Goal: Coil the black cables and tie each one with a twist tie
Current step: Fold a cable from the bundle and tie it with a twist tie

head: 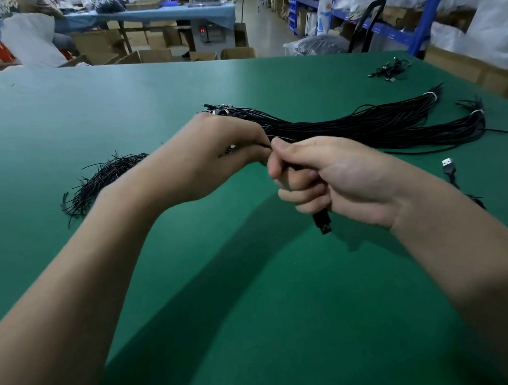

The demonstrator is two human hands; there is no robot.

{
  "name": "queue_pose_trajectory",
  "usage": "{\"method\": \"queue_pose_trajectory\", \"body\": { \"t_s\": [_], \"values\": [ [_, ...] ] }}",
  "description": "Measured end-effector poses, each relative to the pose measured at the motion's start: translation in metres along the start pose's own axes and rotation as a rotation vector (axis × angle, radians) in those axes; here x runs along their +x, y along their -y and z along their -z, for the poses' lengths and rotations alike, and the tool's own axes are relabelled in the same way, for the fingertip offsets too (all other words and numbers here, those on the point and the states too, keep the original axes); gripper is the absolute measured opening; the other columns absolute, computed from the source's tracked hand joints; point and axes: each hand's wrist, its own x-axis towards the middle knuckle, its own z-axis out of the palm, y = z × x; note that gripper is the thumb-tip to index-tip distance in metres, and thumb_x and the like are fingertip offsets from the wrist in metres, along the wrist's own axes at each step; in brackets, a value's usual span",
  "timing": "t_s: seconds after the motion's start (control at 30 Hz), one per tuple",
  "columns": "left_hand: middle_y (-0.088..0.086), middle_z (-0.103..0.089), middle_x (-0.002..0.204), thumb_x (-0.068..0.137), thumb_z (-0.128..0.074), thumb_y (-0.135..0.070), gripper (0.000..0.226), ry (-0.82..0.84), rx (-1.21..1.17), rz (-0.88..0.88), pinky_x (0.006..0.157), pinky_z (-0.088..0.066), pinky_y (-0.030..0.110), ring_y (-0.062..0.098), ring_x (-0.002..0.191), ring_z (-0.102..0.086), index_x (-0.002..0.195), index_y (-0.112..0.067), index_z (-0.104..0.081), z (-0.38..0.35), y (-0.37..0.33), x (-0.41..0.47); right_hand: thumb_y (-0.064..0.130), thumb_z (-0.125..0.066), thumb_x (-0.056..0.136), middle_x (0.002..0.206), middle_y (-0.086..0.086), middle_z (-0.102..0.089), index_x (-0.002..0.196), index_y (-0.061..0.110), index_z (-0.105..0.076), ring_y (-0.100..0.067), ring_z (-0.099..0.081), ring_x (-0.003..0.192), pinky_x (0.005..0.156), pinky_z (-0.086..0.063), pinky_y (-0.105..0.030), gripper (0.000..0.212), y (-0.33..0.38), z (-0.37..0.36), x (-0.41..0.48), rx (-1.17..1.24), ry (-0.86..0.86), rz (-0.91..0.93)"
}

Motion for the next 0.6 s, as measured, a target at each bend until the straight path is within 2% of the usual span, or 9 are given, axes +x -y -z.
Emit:
{"method": "queue_pose_trajectory", "body": {
  "t_s": [0.03,0.13,0.23,0.3,0.37,0.43,0.5,0.6],
  "values": [
    [-0.007,-0.07,0.085,0.1,-0.062,-0.023,0.014,-0.01,-0.036,0.01,0.075,-0.045,0.015,0.009,0.079,-0.059,0.098,-0.016,-0.073,0.005,-0.002,-0.001,0.031,-0.041,0.107,0.054,0.008,-0.022,0.082,0.012,-0.057,-0.009,-0.016,0.048,0.044,-0.012,-0.023,0.036,0.003,0.003,-0.003,-0.022,0.021,0.029],
    [-0.005,-0.068,0.089,0.098,-0.061,-0.037,0.019,-0.082,-0.153,0.003,0.074,-0.05,0.035,0.014,0.081,-0.065,0.097,-0.023,-0.073,0.021,-0.009,-0.004,0.027,-0.044,0.104,0.053,0.007,-0.025,0.088,0.009,-0.063,-0.009,-0.019,0.047,0.042,-0.018,-0.021,0.03,0.014,0.01,-0.013,-0.102,0.099,0.082],
    [0.001,-0.066,0.088,0.099,-0.058,-0.039,0.026,-0.111,-0.168,0.009,0.072,-0.048,0.042,0.019,0.08,-0.064,0.097,-0.019,-0.074,0.023,-0.02,-0.003,0.02,-0.046,0.102,0.058,0.001,-0.038,0.1,0.004,-0.065,-0.012,-0.032,0.053,0.049,-0.033,-0.022,0.025,0.019,0.012,-0.021,-0.169,0.118,0.094],
    [0.002,-0.067,0.085,0.099,-0.057,-0.037,0.023,-0.109,-0.154,0.034,0.071,-0.049,0.045,0.023,0.079,-0.063,0.091,-0.02,-0.07,0.019,-0.027,-0.002,0.013,-0.043,0.103,0.063,-0.002,-0.046,0.101,0.003,-0.063,-0.013,-0.039,0.058,0.054,-0.038,-0.024,0.023,0.019,0.011,-0.022,-0.183,0.103,0.078],
    [-0.003,-0.065,0.075,0.1,-0.057,-0.037,0.023,-0.116,-0.159,0.05,0.063,-0.047,0.04,0.02,0.069,-0.059,0.087,-0.02,-0.065,0.015,-0.031,-0.001,0.007,-0.04,0.102,0.063,-0.002,-0.046,0.097,0.003,-0.063,-0.013,-0.038,0.059,0.055,-0.035,-0.026,0.024,0.02,0.009,-0.023,-0.171,0.086,0.062],
    [-0.011,-0.059,0.064,0.101,-0.058,-0.036,0.024,-0.129,-0.187,0.045,0.051,-0.039,0.025,0.01,0.055,-0.049,0.089,-0.017,-0.067,0.017,-0.034,-0.001,0.006,-0.036,0.098,0.06,0.001,-0.038,0.092,0.005,-0.061,-0.014,-0.028,0.058,0.053,-0.026,-0.027,0.026,0.024,0.007,-0.025,-0.143,0.078,0.061],
    [-0.01,-0.055,0.063,0.101,-0.059,-0.03,0.018,-0.137,-0.29,0.02,0.049,-0.035,0.02,0.008,0.052,-0.045,0.104,-0.015,-0.069,0.022,-0.04,-0.002,0.007,-0.032,0.095,0.059,0.004,-0.028,0.086,0.008,-0.059,-0.015,-0.019,0.057,0.051,-0.018,-0.028,0.028,0.029,0.005,-0.029,-0.146,0.078,0.079],
    [0.002,-0.041,0.062,0.101,-0.061,-0.026,0.026,-0.145,-0.407,-0.042,0.049,-0.026,0.016,0.008,0.05,-0.033,0.124,-0.013,-0.063,0.033,-0.05,-0.004,0.008,-0.03,0.093,0.061,0.001,-0.019,0.075,0.011,-0.055,-0.017,-0.014,0.057,0.05,-0.013,-0.031,0.03,0.034,0.002,-0.035,-0.185,0.094,0.119]
  ]
}}
